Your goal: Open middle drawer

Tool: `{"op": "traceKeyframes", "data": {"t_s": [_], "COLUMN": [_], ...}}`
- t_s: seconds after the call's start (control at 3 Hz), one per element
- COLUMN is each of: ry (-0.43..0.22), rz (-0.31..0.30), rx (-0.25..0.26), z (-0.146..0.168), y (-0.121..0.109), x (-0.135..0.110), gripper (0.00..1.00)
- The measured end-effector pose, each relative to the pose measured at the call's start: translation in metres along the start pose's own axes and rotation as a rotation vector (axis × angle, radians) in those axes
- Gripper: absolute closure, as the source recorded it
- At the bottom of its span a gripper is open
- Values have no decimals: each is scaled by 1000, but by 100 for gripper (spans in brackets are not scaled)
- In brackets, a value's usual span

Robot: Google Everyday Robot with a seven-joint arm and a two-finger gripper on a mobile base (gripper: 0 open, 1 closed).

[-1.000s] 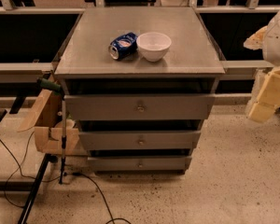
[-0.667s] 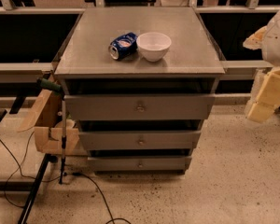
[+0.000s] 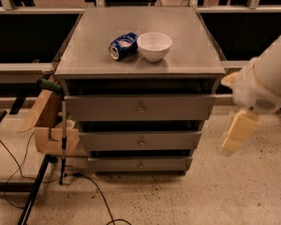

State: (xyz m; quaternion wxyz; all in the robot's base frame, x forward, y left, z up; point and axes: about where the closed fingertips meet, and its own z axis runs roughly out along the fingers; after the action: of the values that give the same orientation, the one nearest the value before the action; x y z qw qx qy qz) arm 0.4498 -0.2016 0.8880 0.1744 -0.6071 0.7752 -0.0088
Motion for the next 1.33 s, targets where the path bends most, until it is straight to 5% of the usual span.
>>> {"op": "traceKeyframes", "data": {"t_s": [0.67,1.0,1.33], "ry": [-53,-74,-123], "rz": [29,90,176], "rx": [-4,38,110], "z": [134,195,197], "y": [20,7,-13], "x": [14,7,-4], "gripper": [0,0,0]}}
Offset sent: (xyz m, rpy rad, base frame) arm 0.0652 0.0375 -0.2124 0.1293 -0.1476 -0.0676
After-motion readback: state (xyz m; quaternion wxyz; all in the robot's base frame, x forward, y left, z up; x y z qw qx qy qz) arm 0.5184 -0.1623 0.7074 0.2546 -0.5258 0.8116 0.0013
